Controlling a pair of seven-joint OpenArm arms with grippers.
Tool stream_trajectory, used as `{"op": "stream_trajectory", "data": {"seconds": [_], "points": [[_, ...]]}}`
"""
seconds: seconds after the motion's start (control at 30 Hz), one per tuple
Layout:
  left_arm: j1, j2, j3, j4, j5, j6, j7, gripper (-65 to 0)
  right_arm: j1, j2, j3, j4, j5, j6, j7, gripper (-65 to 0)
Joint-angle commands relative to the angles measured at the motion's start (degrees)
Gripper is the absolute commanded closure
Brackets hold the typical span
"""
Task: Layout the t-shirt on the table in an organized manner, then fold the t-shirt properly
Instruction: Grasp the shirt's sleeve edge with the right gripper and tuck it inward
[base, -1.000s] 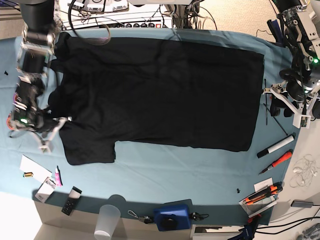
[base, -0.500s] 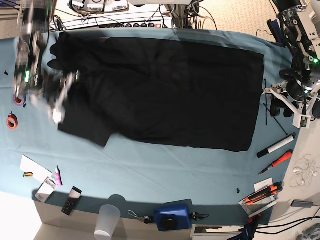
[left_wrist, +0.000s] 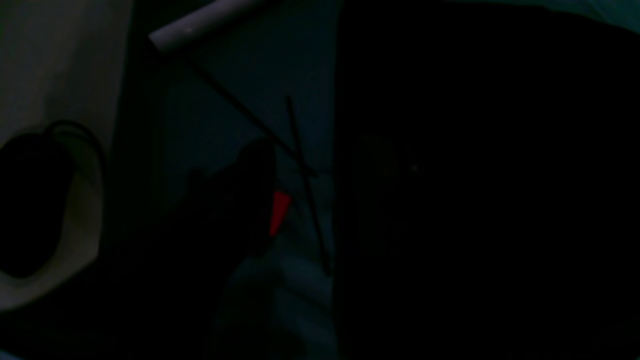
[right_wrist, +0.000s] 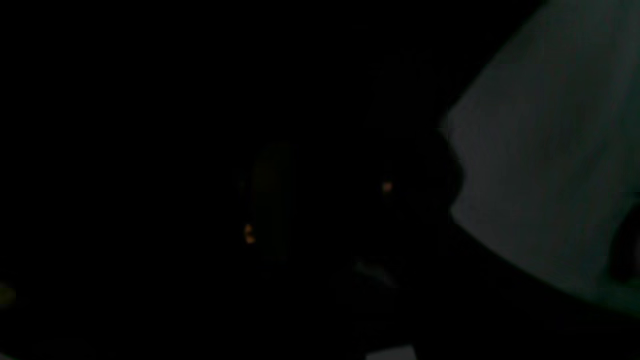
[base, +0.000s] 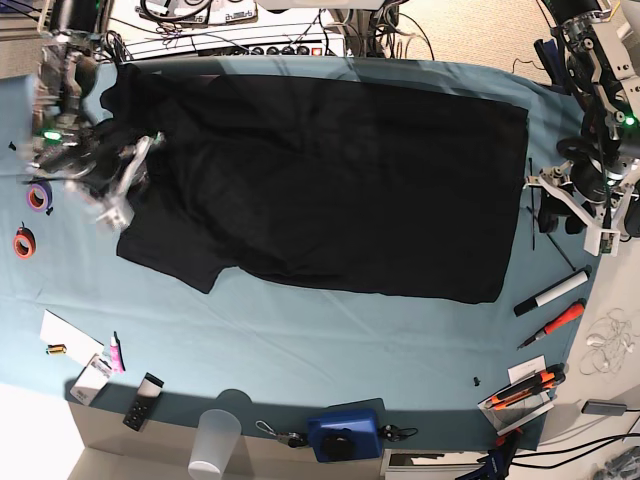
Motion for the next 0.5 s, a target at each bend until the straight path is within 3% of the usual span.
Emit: {"op": "stream_trajectory", "data": {"seconds": [0.0, 0.17, 0.23, 0.3, 0.47], "points": [[-0.48, -0.81, -0.33, 0.79, -0.59, -0.04, -1.44, -27.9, 0.94, 1.29, 2.82, 2.32, 0.11, 0.13, 2.27, -22.0], [-0.48, -0.83, -0.33, 0.76, -0.13, -0.04, -1.44, -27.9, 1.60, 1.16, 13.38, 5.33, -1.16, -0.04, 8.68, -22.0], [-0.50, -0.81, -0.33, 0.76, -0.20, -0.04, -1.44, -27.9, 2.56, 1.16, 14.21, 3.19, -4.37, -2.40, 10.64, -22.0], [-0.50, -0.81, -0.33, 0.76, -0.28, -0.04, -1.49, -27.9, 4.52, 1.14, 14.12, -2.01, -5.18, -4.98, 10.62, -22.0], [-0.48, -0.81, -0.33, 0.76, -0.59, -0.07, -1.46, -27.9, 11.10, 1.14, 13.92, -19.26, -2.21, -4.63, 12.07, -22.0]]}}
